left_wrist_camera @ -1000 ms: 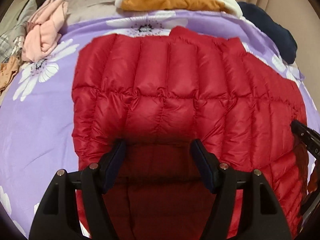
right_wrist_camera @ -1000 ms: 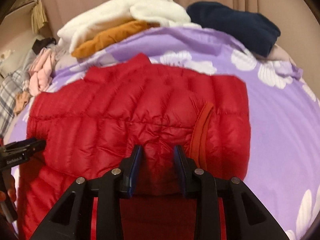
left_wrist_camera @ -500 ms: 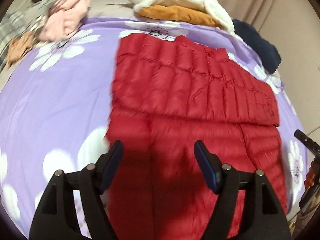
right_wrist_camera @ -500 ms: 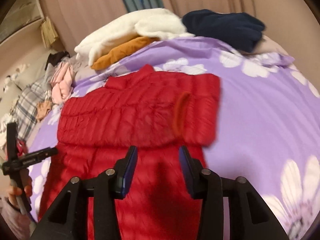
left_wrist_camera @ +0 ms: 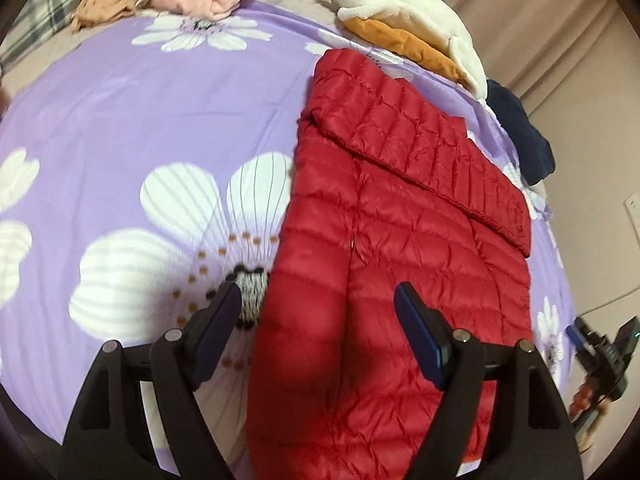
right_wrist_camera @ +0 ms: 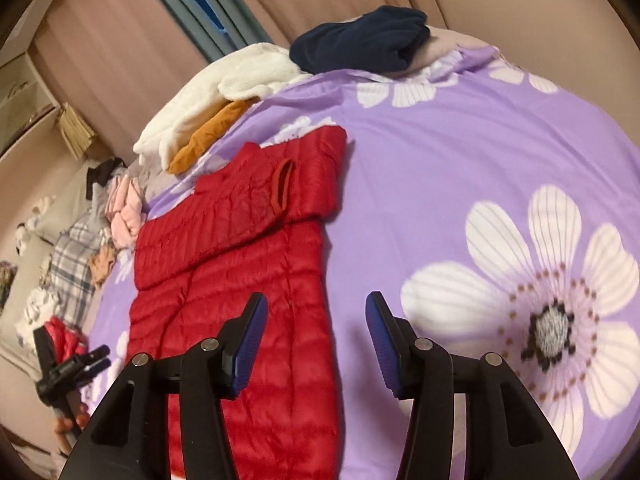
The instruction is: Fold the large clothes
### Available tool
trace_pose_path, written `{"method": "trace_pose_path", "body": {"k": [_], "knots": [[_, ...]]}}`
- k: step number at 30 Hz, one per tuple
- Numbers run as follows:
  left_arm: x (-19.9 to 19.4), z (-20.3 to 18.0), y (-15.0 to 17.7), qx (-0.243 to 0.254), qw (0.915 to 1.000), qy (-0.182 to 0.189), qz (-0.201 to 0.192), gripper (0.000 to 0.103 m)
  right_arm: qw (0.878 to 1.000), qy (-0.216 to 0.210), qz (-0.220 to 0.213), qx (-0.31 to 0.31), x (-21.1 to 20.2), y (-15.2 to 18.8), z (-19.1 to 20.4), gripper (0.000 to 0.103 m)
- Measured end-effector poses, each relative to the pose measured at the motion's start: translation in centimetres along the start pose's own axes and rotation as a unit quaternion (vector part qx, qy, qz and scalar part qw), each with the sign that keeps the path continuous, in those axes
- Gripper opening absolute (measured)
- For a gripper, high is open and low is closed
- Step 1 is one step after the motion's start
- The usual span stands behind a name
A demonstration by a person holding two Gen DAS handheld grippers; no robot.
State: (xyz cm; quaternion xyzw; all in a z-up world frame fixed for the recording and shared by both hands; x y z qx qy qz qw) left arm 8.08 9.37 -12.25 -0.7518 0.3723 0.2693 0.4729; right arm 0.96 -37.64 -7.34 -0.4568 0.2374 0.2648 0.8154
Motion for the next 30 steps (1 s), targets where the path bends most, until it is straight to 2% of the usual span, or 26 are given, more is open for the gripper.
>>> {"method": "trace_pose_path", "body": {"k": [6, 9, 15, 18, 21, 24, 30], "knots": [[-0.6, 0.6, 1.7, -0.011, 0.9998, 0.016, 0.009, 0.079, 1.0, -0.013, 0.019, 0.018, -0.2, 2.4, -0.7, 0.053], [-0.6, 1.2, 2.4, -0.025, 0.9989, 0.036, 0.016, 0.081, 0.999, -0.019, 0.028, 0.02, -0.1, 3.4, -0.8, 0.054], [0.6, 1.7, 4.9, -0.043, 0.996, 0.06, 0.05, 0.082, 0.996, -0.042, 0.054, 0.051, 0.5, 5.3, -1.2, 0.054], [0.3, 1.8, 5.5, -0.045, 0.9959, 0.065, 0.045, 0.082, 0.994, -0.055, 0.076, 0.055, 0.9, 6.5, -1.1, 0.054], [0.0, 2.0, 5.9, -0.059, 0.993, 0.09, 0.05, 0.089, 0.992, -0.061, 0.098, 0.053, 1.2, 7.6, -0.9, 0.054], [-0.2, 2.3, 6.4, -0.065, 0.9909, 0.103, 0.058, 0.089, 0.986, -0.084, 0.127, 0.064, 1.7, 8.9, -1.0, 0.054], [-1.2, 3.2, 7.1, -0.089, 0.9846, 0.135, 0.067, 0.089, 0.982, -0.111, 0.136, 0.064, 1.0, 9.7, -1.1, 0.054]]}}
Point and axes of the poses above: each gripper's, at about its wrist camera, not at the fingertips, and x roughly the way its jaws point, z to its left, y to its underside, the point moved 3 cm from there along x, roughly the way its jaws point, and after that the axes turned 4 degrees about -z, right-handed, at the moved point
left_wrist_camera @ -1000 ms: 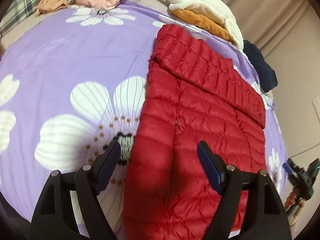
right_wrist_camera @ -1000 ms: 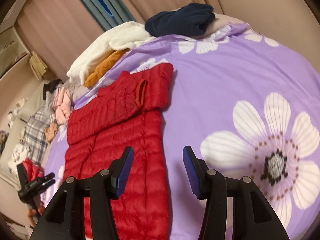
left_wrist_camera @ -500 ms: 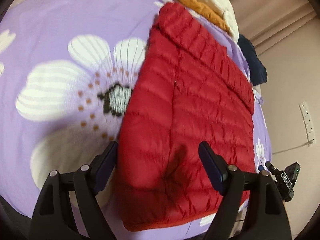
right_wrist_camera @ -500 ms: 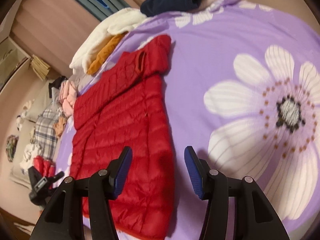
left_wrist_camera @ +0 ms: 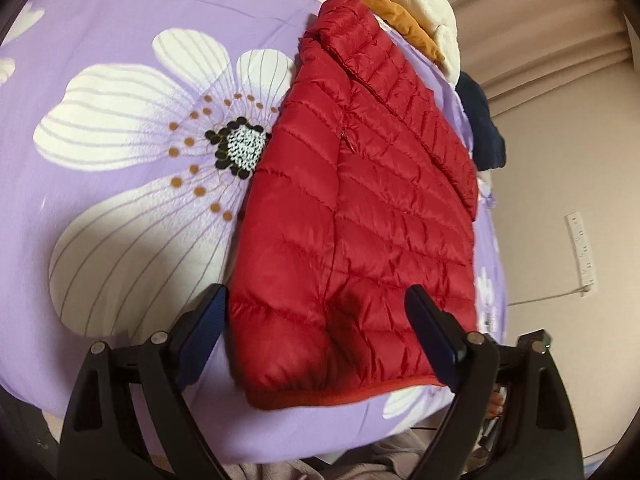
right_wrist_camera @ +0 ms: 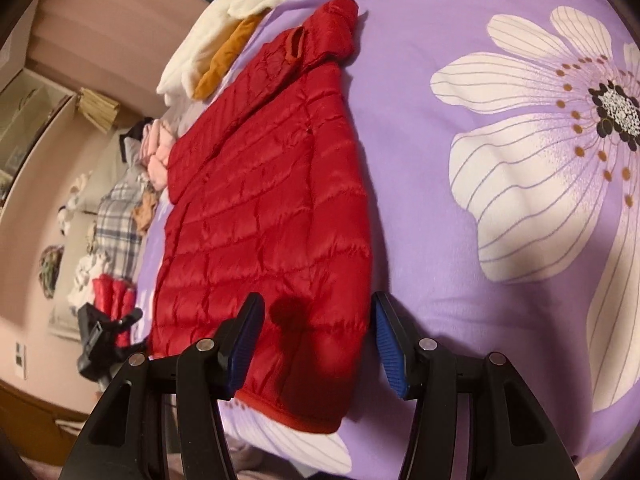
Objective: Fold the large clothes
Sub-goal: 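Grasp the jacket hem with the right tool while the left tool grasps the hem too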
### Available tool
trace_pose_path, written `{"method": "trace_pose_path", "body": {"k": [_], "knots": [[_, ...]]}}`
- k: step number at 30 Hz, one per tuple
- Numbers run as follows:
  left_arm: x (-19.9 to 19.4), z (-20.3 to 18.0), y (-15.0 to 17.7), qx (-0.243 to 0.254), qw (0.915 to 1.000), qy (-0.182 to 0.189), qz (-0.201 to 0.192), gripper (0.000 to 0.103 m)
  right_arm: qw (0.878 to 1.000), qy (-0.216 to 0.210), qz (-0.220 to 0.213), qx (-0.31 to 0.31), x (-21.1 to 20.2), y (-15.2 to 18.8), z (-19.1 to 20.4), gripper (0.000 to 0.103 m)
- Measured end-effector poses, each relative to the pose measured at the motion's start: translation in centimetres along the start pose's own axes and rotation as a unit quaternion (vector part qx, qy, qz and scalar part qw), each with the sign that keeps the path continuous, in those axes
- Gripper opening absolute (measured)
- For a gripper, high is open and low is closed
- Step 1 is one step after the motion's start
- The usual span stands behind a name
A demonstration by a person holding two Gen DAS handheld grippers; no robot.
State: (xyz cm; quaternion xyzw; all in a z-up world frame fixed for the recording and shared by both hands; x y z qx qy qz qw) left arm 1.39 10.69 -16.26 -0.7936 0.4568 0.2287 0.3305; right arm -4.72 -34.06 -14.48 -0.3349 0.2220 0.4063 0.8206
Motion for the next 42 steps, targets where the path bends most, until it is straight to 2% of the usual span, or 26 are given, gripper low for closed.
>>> {"method": "trace_pose_path", "body": {"k": [10, 12, 14, 16, 22, 24, 30, 32, 34, 39, 42], "knots": [[0.2, -0.3, 1.6, -0.027, 0.9963, 0.072, 0.038, 0.089, 0.997, -0.064, 0.009, 0.03, 0.3, 0.9, -0.1, 0.056], [0.6, -0.8, 1.8, -0.022, 0.9961, 0.074, 0.043, 0.09, 0.996, -0.077, 0.013, 0.033, 0.8, 0.8, 0.1, 0.056], [1.3, -1.3, 1.7, -0.018, 0.9959, 0.076, 0.045, 0.097, 0.996, -0.085, 0.014, 0.037, 1.3, 0.5, 0.1, 0.056], [1.9, -2.1, 1.4, -0.015, 0.9953, 0.083, 0.046, 0.1, 0.994, -0.098, 0.011, 0.049, 1.9, 0.1, 0.1, 0.056], [3.7, -3.8, 0.8, -0.003, 0.9956, 0.078, 0.051, 0.099, 0.994, -0.103, -0.004, 0.048, 2.8, -0.4, 0.9, 0.056], [3.8, -4.1, 1.0, 0.006, 0.996, 0.073, 0.051, 0.096, 0.994, -0.103, -0.007, 0.044, 2.5, -0.4, 1.0, 0.056], [3.7, -3.7, 1.7, 0.02, 0.9967, 0.056, 0.056, 0.072, 0.992, -0.112, -0.005, 0.049, 2.0, 0.0, 0.9, 0.055], [3.7, -3.2, 1.8, 0.018, 0.9972, 0.049, 0.054, 0.064, 0.993, -0.107, -0.009, 0.049, 2.1, 0.1, 0.8, 0.051], [3.9, -2.8, 1.7, 0.011, 0.9973, 0.051, 0.052, 0.062, 0.994, -0.098, -0.014, 0.052, 2.2, 0.1, 0.6, 0.044], [4.2, -2.9, 1.6, 0.02, 0.9979, 0.038, 0.049, 0.053, 0.994, -0.092, -0.023, 0.06, 2.5, -0.2, 0.3, 0.035], [4.4, -2.9, 1.4, 0.018, 0.9985, 0.021, 0.047, 0.04, 0.995, -0.084, -0.027, 0.051, 2.5, -0.1, 0.2, 0.028]]}}
Point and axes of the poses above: each gripper's, at about its wrist camera, not at the fingertips, and x roughly the way its jaws point, z to its left, y to its underside, the point moved 3 cm from there along x, roughly the way its jaws point, and after that the axes turned 4 degrees about -z, right-handed, at the moved point
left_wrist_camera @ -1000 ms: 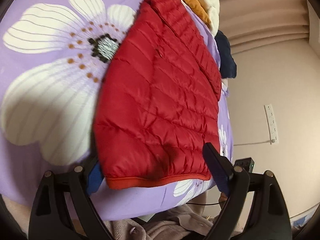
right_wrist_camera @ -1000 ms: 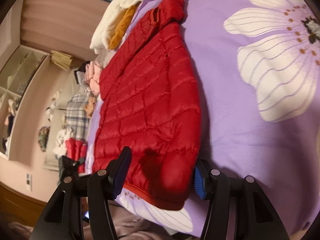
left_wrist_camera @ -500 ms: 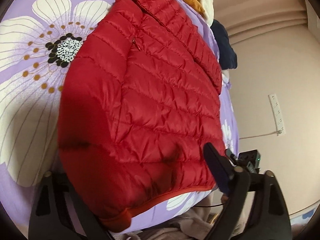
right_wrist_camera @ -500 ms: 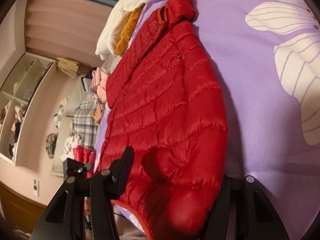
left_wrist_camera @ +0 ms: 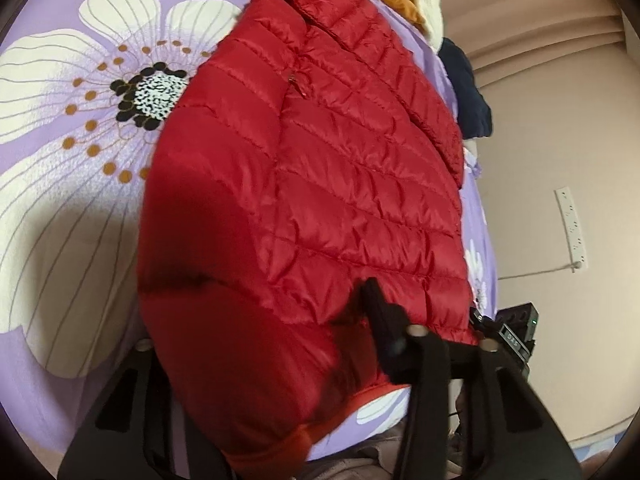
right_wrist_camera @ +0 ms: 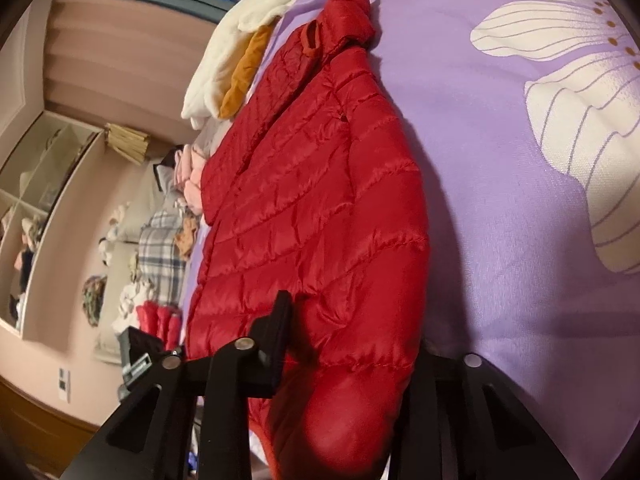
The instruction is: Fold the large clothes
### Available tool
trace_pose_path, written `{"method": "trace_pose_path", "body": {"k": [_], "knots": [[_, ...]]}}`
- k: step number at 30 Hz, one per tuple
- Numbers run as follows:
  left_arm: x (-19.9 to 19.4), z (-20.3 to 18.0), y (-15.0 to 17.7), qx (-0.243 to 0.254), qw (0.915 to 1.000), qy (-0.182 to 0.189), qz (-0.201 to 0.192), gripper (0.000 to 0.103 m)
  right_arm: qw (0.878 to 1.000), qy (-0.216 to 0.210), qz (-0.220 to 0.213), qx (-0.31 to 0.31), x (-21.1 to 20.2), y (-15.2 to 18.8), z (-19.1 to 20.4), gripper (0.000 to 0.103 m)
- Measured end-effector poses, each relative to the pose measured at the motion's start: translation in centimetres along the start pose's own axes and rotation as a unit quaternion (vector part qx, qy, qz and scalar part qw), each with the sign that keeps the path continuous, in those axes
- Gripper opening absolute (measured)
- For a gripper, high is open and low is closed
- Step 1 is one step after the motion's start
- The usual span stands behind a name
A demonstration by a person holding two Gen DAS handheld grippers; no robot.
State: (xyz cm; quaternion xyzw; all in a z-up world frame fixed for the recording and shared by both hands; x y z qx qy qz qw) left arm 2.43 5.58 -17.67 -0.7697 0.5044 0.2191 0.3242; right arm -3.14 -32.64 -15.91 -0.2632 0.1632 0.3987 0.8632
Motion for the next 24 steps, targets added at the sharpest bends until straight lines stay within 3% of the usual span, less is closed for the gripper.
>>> {"method": "trace_pose_path", "body": {"k": [5, 8, 24], "knots": [[-0.4, 0.4, -0.2, -0.015, 0.9998, -0.012, -0.008, 0.026, 1.0, -0.001, -0.009, 0.005, -0.3, 0.0, 0.0, 0.022], [-0.9, -0.5, -0.2, 0.005, 0.9997, -0.019, -0.015, 0.021, 1.0, 0.0, -0.012, -0.008, -0.5, -0.1, 0.6, 0.019], [-3.8, -6.8, -1.3, 0.111, 0.9905, 0.018, -0.08, 0.017, 0.994, -0.021, -0.045, -0.099, -1.9, -1.1, 5.9, 0.017]]}}
Point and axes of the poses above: each gripper's, at about its wrist camera, not at the fingertips, and x roughly the way its jaws point, z to its left, y to its underside, the point moved 3 cm from there along x, roughly the way its jaws point, and after that the axes turned 4 degrees about -z, right-handed, at the moved point
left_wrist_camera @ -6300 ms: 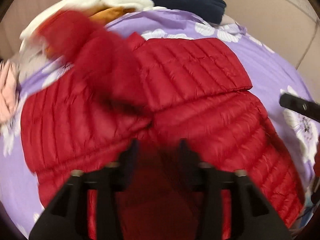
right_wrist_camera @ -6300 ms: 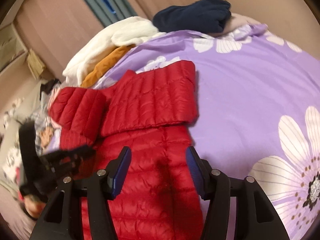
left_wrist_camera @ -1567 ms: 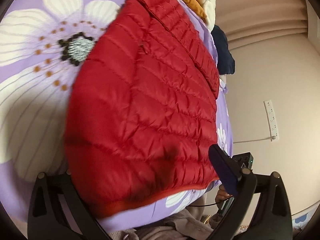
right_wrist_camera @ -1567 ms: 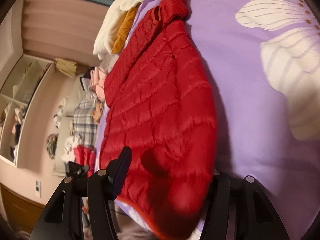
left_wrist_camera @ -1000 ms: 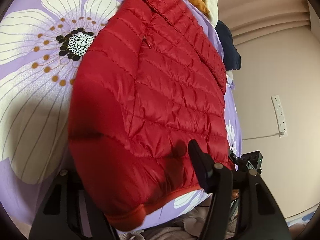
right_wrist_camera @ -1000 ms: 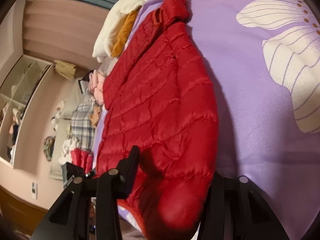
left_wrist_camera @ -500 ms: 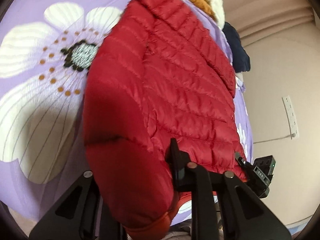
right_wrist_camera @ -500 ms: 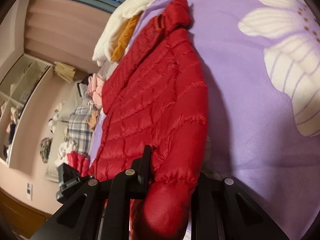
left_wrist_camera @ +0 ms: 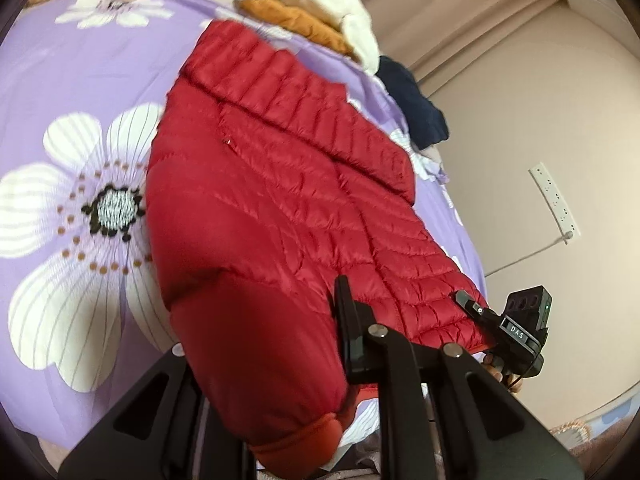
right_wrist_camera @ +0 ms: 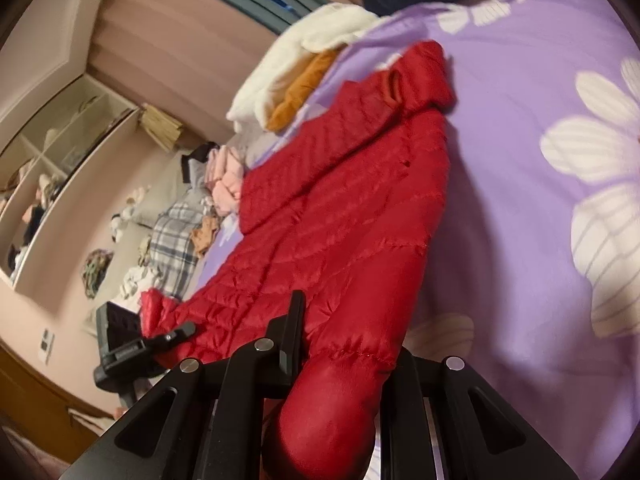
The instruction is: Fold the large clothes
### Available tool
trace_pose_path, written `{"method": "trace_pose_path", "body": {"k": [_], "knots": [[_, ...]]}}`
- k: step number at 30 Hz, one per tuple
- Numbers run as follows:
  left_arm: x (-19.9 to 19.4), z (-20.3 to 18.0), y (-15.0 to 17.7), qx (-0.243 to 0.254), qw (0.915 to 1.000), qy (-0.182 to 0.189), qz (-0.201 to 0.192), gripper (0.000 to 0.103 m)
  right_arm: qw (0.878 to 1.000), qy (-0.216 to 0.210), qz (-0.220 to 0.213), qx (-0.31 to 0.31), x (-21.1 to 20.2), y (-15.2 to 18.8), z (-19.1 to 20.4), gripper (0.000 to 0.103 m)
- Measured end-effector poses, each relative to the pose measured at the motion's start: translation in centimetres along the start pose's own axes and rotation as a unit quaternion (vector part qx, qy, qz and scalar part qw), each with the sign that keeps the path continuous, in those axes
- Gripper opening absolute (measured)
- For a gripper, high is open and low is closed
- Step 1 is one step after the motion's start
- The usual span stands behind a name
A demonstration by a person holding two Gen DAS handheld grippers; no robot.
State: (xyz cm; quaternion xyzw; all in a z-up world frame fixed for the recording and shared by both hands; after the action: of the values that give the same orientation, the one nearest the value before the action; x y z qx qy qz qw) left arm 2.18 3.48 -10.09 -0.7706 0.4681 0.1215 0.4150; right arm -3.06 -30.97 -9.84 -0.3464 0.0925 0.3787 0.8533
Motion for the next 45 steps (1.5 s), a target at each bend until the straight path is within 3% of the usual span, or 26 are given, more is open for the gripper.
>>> {"method": "trace_pose_path", "body": {"k": [12, 22, 28, 34, 38, 45], "knots": [[-4.5, -3.7, -1.9, 0.074, 0.9951, 0.023, -0.061, 0.017, 0.994, -0.035, -0.041, -0.097, -3.2, -1.6, 4.5, 0.017], [-9.1, -7.2, -2.1, 0.135, 0.9825, 0.065, -0.111, 0.017, 0.979, -0.076, -0.079, -0.173, -6.6, -2.8, 8.0, 0.017], [-11.6, -9.6, -1.9, 0.173, 0.9708, 0.099, -0.133, 0.017, 0.97, -0.116, -0.103, -0.185, -8.5, -3.5, 9.2, 0.017], [-12.7, -10.5, -2.9, 0.179, 0.963, 0.132, -0.152, 0.017, 0.961, -0.165, -0.134, -0.177, -10.1, -4.9, 9.6, 0.017], [-11.3, -9.9, -4.1, 0.177, 0.9657, 0.114, -0.152, 0.017, 0.961, -0.166, -0.142, -0.171, -9.5, -5.7, 9.0, 0.017], [-6.6, -7.7, -7.8, 0.148, 0.9764, 0.077, -0.137, 0.017, 0.974, -0.137, -0.131, -0.125, -5.3, -8.4, 6.5, 0.017]]}}
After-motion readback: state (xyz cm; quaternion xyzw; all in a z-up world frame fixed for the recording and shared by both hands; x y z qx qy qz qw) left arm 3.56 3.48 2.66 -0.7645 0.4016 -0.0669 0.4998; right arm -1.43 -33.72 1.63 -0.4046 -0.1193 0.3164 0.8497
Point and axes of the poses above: each gripper's, at about its wrist camera, not at the fingertips, and x roughly the way its jaws point, z to its left, y to its underside, the point moved 3 cm from there along x, roughly the way its jaws point, and after that the axes turned 4 degrees about -z, right-handed, at the moved point
